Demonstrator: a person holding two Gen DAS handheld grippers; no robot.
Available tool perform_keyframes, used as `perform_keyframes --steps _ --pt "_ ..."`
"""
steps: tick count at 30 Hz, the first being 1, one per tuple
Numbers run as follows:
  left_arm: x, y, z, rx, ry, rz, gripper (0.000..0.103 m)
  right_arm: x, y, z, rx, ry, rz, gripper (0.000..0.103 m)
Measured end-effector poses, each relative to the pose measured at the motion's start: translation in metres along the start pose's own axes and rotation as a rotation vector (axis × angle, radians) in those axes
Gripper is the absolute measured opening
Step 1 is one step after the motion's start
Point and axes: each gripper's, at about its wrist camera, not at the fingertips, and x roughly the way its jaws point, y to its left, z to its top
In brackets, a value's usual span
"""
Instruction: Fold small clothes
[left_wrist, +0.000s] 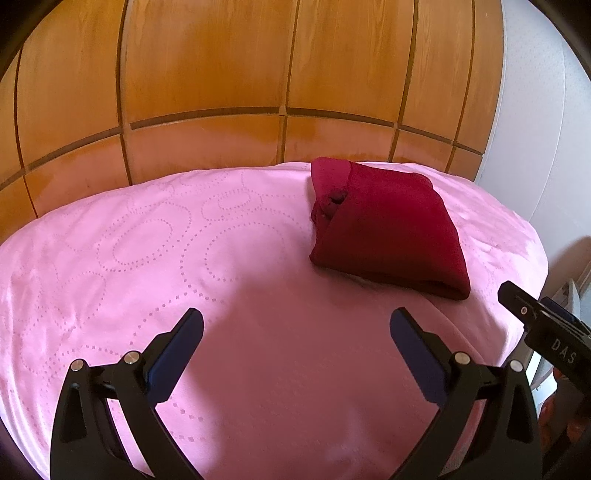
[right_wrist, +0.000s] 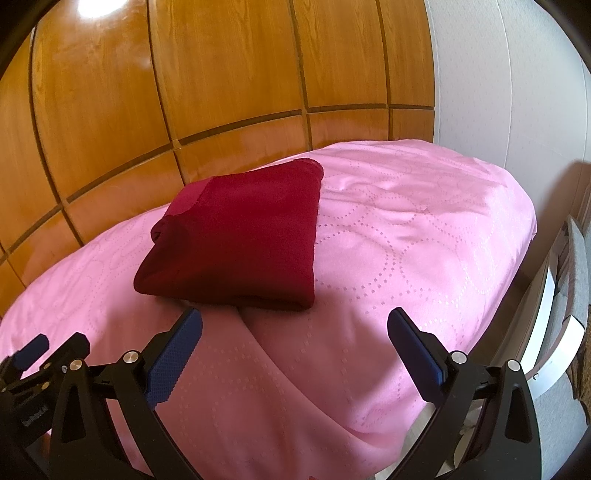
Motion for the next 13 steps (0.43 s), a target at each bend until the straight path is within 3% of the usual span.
perform_keyframes --steps 8,13 --pt "0.008 0.004 0.0 -0.004 0.03 -0.014 0.101 0.005 -0.003 0.001 0.001 0.016 0.001 0.099" --pt "0.033 0.034 0.006 -0.085 0.132 -0.049 0.101 0.024 -0.013 0.008 0.003 0.048 0.012 0.099"
